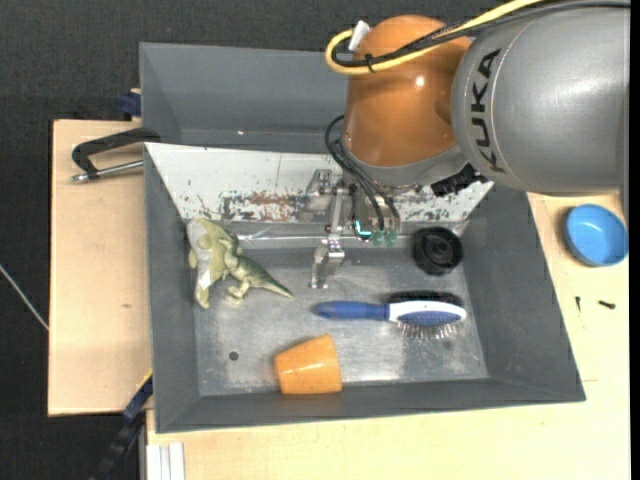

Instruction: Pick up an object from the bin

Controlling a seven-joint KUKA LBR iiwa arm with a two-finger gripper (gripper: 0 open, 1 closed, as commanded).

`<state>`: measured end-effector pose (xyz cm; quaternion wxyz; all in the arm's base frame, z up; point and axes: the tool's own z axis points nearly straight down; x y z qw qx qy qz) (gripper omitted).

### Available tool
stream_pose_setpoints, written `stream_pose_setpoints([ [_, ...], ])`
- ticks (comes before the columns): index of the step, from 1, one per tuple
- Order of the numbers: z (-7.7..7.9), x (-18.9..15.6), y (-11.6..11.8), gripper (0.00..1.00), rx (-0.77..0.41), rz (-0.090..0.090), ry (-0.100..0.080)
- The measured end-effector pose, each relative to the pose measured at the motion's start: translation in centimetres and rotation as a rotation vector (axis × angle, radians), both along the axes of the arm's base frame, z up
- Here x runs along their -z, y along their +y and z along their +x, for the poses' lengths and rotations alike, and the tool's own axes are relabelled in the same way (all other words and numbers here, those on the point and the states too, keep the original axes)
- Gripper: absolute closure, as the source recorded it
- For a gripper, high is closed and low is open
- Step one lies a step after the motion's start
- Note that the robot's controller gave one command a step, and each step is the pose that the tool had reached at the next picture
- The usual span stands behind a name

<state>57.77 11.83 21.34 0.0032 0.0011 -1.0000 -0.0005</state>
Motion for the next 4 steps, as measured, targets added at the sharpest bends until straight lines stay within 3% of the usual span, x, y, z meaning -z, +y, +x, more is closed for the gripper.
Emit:
stream_pose_setpoints([
  [1, 0.1, 14.2, 3.9, 0.00, 0.269, 0.002, -0.010],
  [2, 0.7, 11.2, -0.2, 0.00, 0.116, 0.000, -0.014],
  [3, 0.8, 11.1, 3.9, 0.00, 0.244, 0.003, -0.011],
  [4, 1.4, 14.0, 2.3, 0.00, 0.532, 0.003, -0.009],
])
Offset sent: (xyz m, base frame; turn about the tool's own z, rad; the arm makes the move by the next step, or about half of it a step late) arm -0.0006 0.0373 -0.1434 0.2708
